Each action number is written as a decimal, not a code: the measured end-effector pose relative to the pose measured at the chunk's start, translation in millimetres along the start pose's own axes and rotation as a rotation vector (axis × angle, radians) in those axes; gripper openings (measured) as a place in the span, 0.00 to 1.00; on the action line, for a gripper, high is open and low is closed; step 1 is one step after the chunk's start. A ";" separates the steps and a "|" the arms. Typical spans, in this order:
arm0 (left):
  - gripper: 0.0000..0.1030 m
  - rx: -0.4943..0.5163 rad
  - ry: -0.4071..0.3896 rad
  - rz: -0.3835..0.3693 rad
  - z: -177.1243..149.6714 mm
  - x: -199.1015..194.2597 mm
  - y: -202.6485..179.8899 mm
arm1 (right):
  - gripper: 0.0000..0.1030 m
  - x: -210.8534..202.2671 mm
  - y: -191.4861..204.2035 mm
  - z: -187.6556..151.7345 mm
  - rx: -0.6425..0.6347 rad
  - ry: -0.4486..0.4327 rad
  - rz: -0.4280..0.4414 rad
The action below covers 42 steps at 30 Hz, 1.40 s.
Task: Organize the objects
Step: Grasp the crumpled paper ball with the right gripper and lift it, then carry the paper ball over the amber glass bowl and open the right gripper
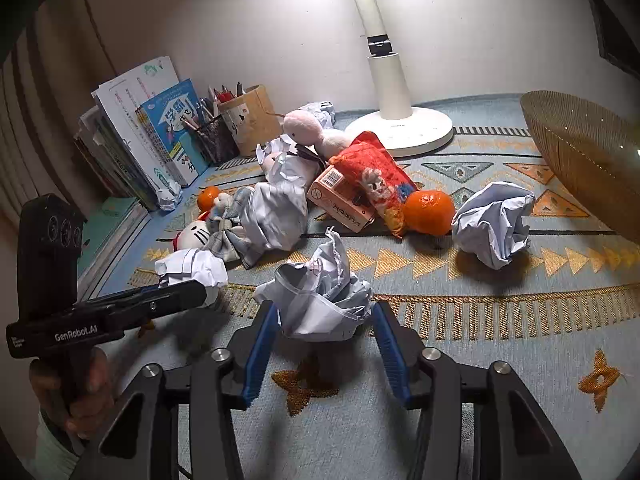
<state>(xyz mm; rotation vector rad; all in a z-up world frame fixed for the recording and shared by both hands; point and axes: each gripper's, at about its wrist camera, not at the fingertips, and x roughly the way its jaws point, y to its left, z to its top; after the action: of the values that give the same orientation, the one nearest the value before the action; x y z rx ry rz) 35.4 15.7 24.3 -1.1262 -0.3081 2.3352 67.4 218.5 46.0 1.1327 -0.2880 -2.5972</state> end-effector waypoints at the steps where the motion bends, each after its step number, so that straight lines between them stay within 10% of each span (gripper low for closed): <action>1: 0.43 0.009 -0.005 0.011 0.5 3.3 -1.6 | 0.73 -0.4 -0.8 0.2 0.003 -0.007 -0.007; 11: 0.44 0.094 -0.076 0.076 -4.1 1.1 -14.3 | 0.73 18.5 20.1 -4.1 -0.099 0.012 -0.074; 14: 0.44 0.125 -0.063 0.110 -4.6 4.8 -19.8 | 0.40 15.4 22.7 -5.0 -0.125 -0.018 -0.070; 22: 0.44 0.118 -0.054 0.125 -1.1 6.5 -31.0 | 0.40 -8.0 16.7 -6.1 -0.094 -0.111 -0.058; 26: 0.44 0.232 -0.089 0.041 27.4 5.7 -94.4 | 0.40 -51.9 -19.1 -3.7 0.056 -0.192 -0.031; 32: 0.44 0.339 -0.085 -0.129 90.5 58.5 -197.1 | 0.41 -154.4 -117.0 30.1 0.270 -0.396 -0.297; 37: 0.44 0.364 -0.079 -0.145 110.5 116.4 -245.7 | 0.41 -165.7 -181.0 50.7 0.360 -0.377 -0.401; 40: 0.53 0.328 -0.133 -0.106 116.3 129.1 -255.8 | 0.41 -154.3 -191.3 67.1 0.339 -0.347 -0.451; 42: 0.85 0.316 -0.080 -0.110 120.2 138.5 -254.4 | 0.42 -146.3 -198.6 73.5 0.328 -0.326 -0.463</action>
<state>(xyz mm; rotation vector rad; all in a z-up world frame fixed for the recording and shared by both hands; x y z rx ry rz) -38.6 306.9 114.0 -0.8433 -0.0250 2.2369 71.1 459.6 136.2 0.9525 -0.6038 -3.2439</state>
